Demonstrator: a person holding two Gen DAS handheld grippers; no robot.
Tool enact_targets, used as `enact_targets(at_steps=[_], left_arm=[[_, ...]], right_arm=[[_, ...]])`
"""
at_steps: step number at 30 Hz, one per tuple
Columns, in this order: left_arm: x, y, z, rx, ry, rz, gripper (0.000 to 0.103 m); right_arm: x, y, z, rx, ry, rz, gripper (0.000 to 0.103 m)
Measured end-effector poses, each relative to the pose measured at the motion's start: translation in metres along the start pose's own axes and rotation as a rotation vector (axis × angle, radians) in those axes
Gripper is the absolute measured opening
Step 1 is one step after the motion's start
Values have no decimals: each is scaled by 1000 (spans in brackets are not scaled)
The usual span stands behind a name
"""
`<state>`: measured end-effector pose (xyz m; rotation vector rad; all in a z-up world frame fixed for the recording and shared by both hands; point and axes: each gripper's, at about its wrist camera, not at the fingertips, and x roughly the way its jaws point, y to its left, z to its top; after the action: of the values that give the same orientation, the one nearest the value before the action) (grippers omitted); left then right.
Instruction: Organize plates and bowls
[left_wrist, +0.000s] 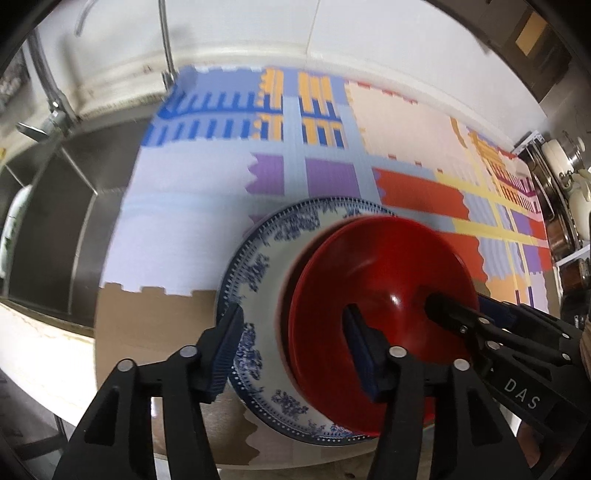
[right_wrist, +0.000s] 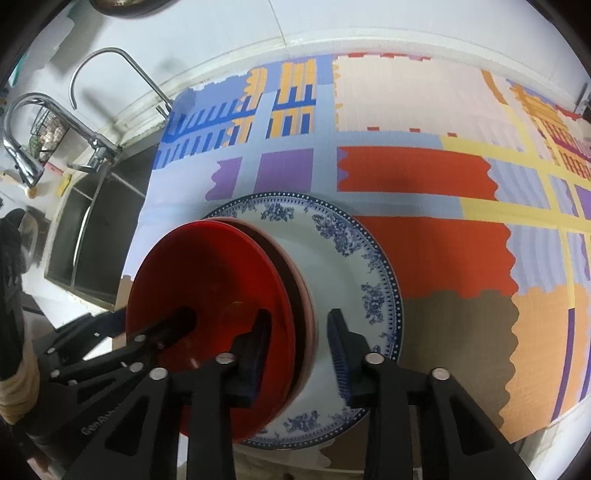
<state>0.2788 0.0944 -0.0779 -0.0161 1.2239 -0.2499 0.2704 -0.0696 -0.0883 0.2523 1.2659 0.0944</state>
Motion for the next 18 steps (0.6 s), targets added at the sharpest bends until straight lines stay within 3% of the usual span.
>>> enact_targets(at_steps=[8, 13, 18], left_arm=[[-43, -15, -27, 20, -199, 118, 73], [-70, -30, -62, 18, -317, 135, 89], [-93, -46, -106, 13, -406, 158, 95]], right_arm=[[-41, -1, -22, -52, -168, -71, 46], [-72, -9, -50, -82, -295, -106, 62], [-98, -18, -85, -86, -399, -95, 72]])
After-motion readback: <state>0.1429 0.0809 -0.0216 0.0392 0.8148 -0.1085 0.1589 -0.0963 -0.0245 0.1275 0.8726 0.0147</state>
